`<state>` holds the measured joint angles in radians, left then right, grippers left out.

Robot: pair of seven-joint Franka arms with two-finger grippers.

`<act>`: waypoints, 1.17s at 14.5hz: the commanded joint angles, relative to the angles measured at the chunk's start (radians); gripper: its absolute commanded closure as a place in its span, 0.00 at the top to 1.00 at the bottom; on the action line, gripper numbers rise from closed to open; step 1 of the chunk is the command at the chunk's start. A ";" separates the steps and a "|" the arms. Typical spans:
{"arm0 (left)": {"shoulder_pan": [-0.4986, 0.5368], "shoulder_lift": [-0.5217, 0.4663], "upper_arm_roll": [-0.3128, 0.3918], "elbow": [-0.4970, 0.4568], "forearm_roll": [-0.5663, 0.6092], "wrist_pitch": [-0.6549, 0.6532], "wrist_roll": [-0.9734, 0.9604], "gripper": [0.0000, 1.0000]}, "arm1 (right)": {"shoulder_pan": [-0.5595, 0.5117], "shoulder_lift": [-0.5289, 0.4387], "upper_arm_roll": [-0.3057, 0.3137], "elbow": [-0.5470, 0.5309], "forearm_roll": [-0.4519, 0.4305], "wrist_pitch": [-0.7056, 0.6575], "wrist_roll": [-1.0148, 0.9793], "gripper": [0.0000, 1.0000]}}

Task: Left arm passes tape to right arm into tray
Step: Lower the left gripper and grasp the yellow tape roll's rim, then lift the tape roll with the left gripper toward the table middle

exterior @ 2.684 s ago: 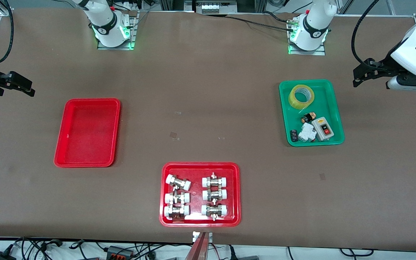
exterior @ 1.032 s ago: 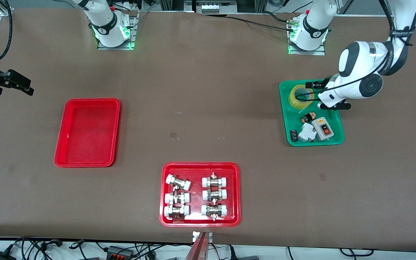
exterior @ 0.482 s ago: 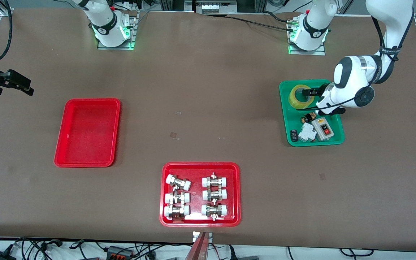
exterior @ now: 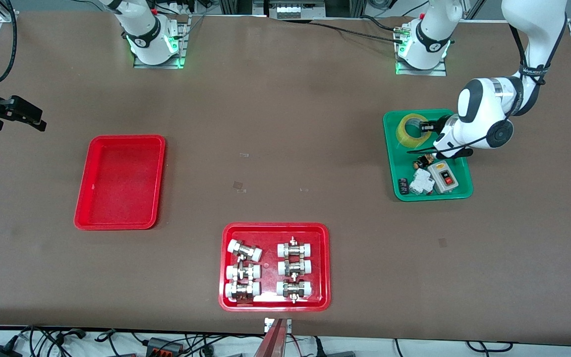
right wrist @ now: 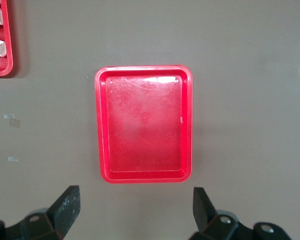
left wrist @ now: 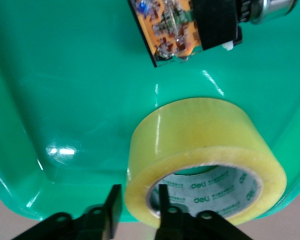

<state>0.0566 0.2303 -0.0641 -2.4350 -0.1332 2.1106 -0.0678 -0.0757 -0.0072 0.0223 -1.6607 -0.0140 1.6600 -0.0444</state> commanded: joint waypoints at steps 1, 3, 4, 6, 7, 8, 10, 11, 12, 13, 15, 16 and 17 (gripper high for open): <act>0.008 -0.003 -0.003 -0.001 -0.016 -0.003 0.003 0.13 | 0.005 0.000 -0.002 0.007 0.002 -0.002 -0.009 1.00; 0.008 -0.005 -0.003 0.002 -0.020 -0.004 0.005 0.05 | 0.005 0.000 -0.002 0.007 0.002 -0.002 -0.009 1.00; 0.006 -0.005 -0.003 0.005 -0.020 -0.007 0.008 0.03 | 0.005 0.000 -0.002 0.007 0.002 -0.002 -0.009 1.00; 0.006 -0.019 -0.005 0.019 -0.020 -0.018 0.016 0.01 | 0.005 0.000 -0.002 0.007 0.002 0.000 -0.009 1.00; 0.006 -0.022 -0.006 0.052 -0.020 -0.052 0.017 0.01 | 0.005 0.000 -0.002 0.007 0.002 0.000 -0.009 1.00; 0.005 -0.025 -0.006 0.092 -0.020 -0.098 0.019 0.01 | 0.005 0.000 -0.002 0.007 0.003 -0.002 -0.009 1.00; -0.003 -0.023 -0.006 0.201 -0.019 -0.214 0.017 0.01 | 0.005 0.000 -0.001 0.007 0.003 0.000 -0.009 1.00; -0.007 -0.019 -0.006 0.276 -0.019 -0.300 0.005 0.01 | 0.007 0.000 -0.001 0.007 0.005 -0.002 -0.008 1.00; -0.018 -0.011 -0.008 0.346 -0.019 -0.378 0.003 0.01 | 0.007 0.000 0.001 0.007 0.005 -0.002 -0.008 1.00; -0.046 -0.003 -0.008 0.423 -0.019 -0.462 0.006 0.01 | 0.008 -0.002 0.002 0.007 0.003 0.000 -0.008 1.00; -0.125 0.018 -0.009 0.574 -0.035 -0.611 -0.001 0.01 | 0.008 0.000 0.004 0.007 0.002 0.000 -0.009 1.00; -0.156 0.021 -0.009 0.623 -0.081 -0.659 -0.007 0.01 | 0.008 0.000 0.004 0.006 0.002 -0.003 -0.009 1.00; -0.181 0.021 -0.009 0.669 -0.129 -0.702 -0.016 0.01 | 0.008 0.000 0.004 0.004 0.002 -0.006 -0.009 1.00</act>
<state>-0.0677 0.2244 -0.0755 -1.8851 -0.1901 1.5149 -0.0727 -0.0735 -0.0072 0.0273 -1.6607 -0.0140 1.6605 -0.0444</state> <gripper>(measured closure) 0.780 0.000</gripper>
